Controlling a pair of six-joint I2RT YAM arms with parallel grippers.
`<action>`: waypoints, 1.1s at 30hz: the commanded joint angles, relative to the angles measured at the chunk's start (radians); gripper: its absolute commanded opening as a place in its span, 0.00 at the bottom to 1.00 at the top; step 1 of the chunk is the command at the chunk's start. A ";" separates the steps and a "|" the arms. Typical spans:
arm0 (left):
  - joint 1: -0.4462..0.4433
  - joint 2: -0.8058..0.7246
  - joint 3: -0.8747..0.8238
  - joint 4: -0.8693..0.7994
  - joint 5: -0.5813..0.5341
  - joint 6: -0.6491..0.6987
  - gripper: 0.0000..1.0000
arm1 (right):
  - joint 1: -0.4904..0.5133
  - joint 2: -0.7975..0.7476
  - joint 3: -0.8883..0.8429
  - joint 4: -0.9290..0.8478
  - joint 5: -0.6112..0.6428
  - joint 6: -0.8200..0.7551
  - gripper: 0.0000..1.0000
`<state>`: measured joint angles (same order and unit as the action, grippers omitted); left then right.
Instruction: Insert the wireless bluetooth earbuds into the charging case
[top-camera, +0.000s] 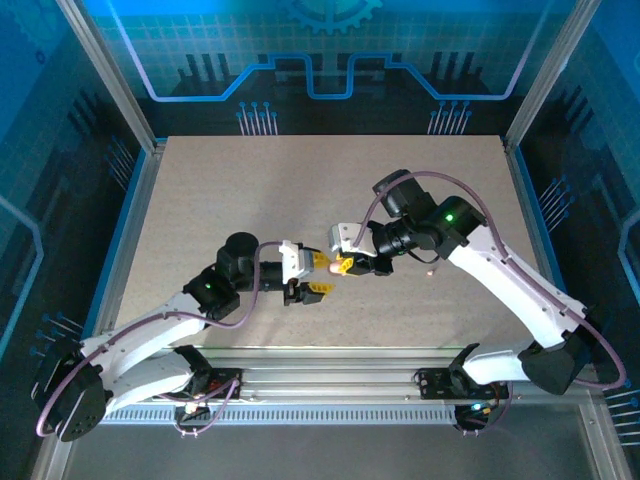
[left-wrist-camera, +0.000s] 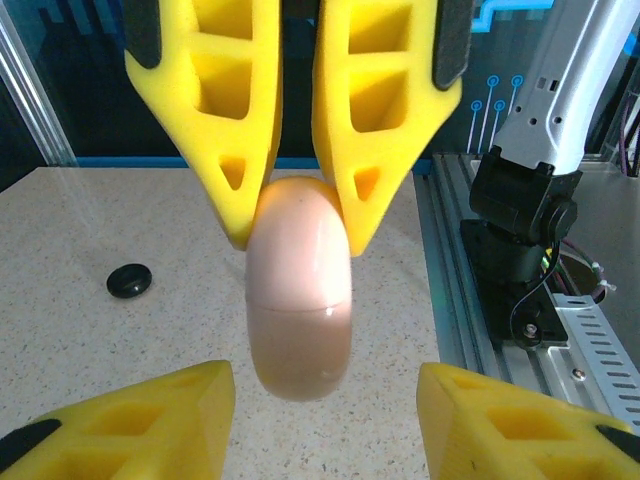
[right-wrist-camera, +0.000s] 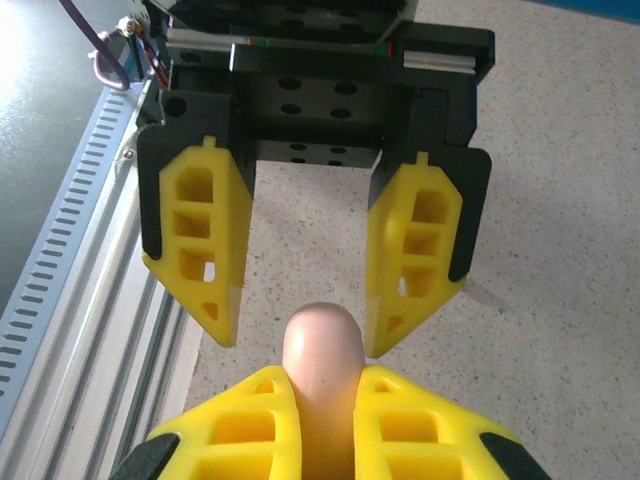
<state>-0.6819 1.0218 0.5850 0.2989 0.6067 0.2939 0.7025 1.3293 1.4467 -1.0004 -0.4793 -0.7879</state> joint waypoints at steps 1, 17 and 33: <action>-0.008 0.011 0.027 0.050 0.008 -0.007 0.50 | 0.015 0.014 0.016 0.014 -0.053 -0.016 0.09; -0.013 0.027 0.027 0.112 0.019 -0.054 0.34 | 0.016 0.028 0.009 0.022 -0.073 -0.014 0.09; -0.013 0.022 0.032 0.092 0.015 -0.048 0.16 | 0.017 0.015 -0.001 0.045 -0.040 0.007 0.28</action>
<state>-0.6857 1.0466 0.5873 0.3866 0.6064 0.2379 0.7071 1.3525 1.4464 -0.9730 -0.5232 -0.7872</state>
